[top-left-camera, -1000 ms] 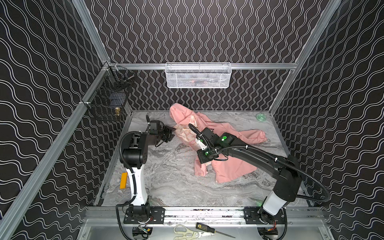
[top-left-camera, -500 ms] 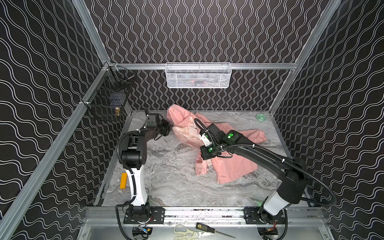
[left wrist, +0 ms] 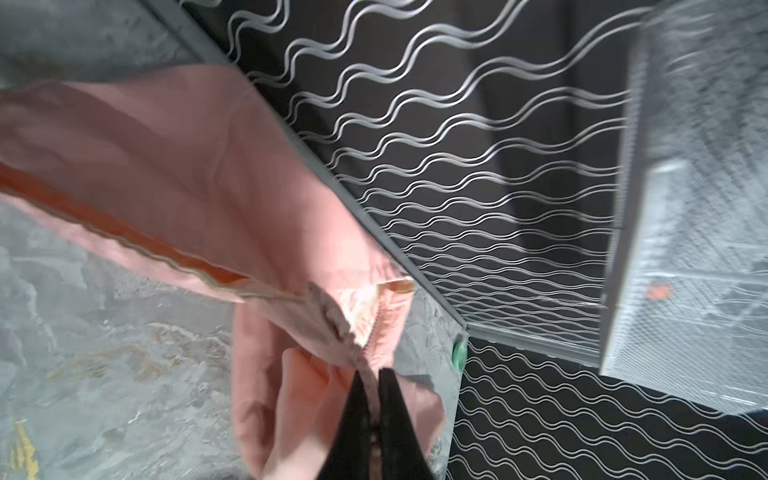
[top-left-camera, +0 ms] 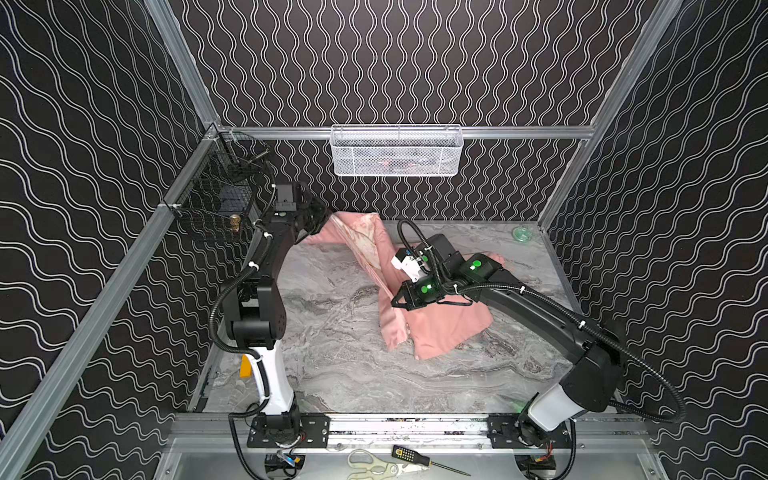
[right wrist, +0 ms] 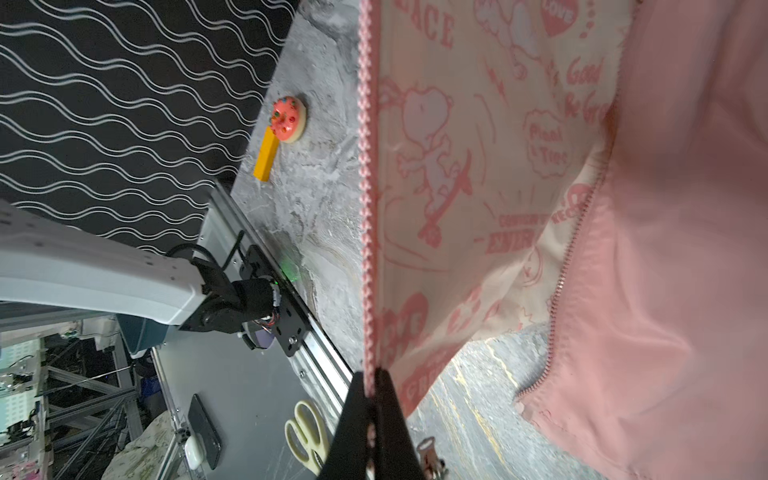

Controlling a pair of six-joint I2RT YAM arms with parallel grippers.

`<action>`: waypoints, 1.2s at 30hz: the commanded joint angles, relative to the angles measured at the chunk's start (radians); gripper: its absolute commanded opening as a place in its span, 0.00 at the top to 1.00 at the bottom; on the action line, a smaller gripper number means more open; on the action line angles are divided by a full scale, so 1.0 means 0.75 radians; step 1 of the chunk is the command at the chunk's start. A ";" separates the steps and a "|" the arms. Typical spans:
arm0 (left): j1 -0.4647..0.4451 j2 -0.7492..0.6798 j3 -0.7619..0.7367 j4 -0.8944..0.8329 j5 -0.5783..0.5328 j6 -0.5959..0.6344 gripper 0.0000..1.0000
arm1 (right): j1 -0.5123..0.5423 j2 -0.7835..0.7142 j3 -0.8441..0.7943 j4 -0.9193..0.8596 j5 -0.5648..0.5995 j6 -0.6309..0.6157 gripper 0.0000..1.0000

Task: Zip up the jacket

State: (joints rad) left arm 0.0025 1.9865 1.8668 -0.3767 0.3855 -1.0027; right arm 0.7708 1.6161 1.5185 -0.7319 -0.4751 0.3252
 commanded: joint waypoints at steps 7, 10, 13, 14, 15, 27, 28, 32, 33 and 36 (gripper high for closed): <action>-0.003 0.065 0.210 -0.134 -0.135 0.071 1.00 | -0.019 -0.014 0.036 0.005 -0.354 -0.021 1.00; -0.019 0.109 0.199 -0.125 -0.140 0.073 1.00 | -0.083 -0.007 -0.077 0.077 -0.418 0.010 1.00; -0.046 0.160 0.159 -0.088 -0.130 0.066 1.00 | -0.152 0.030 -0.175 0.111 -0.506 0.021 1.00; -0.059 0.181 0.149 -0.075 -0.129 0.068 1.00 | -0.170 0.044 -0.203 0.116 -0.520 0.017 1.00; -0.070 0.199 0.148 -0.072 -0.133 0.071 1.00 | -0.181 0.054 -0.225 0.119 -0.524 0.013 1.00; -0.220 0.576 0.383 -0.008 -0.086 0.064 1.00 | -0.303 0.126 -0.415 0.098 -0.460 -0.018 1.00; -0.231 0.613 0.394 0.041 -0.058 0.050 0.98 | -0.302 0.134 -0.421 0.089 -0.450 -0.022 1.00; -0.276 0.707 0.459 0.158 0.022 0.015 0.68 | -0.303 0.187 -0.442 0.061 -0.417 -0.026 1.00; -0.284 0.708 0.468 0.166 0.022 0.023 0.62 | -0.304 0.198 -0.440 0.053 -0.407 -0.029 1.00; -0.300 0.637 0.421 0.191 -0.006 0.056 0.53 | -0.303 0.212 -0.437 0.024 -0.328 -0.030 0.96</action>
State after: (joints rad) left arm -0.2134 2.5141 2.1944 -0.3290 0.3809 -0.9730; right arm 0.5426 1.7699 1.1896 -0.6567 -0.7654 0.3210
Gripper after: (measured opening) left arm 0.449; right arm 0.059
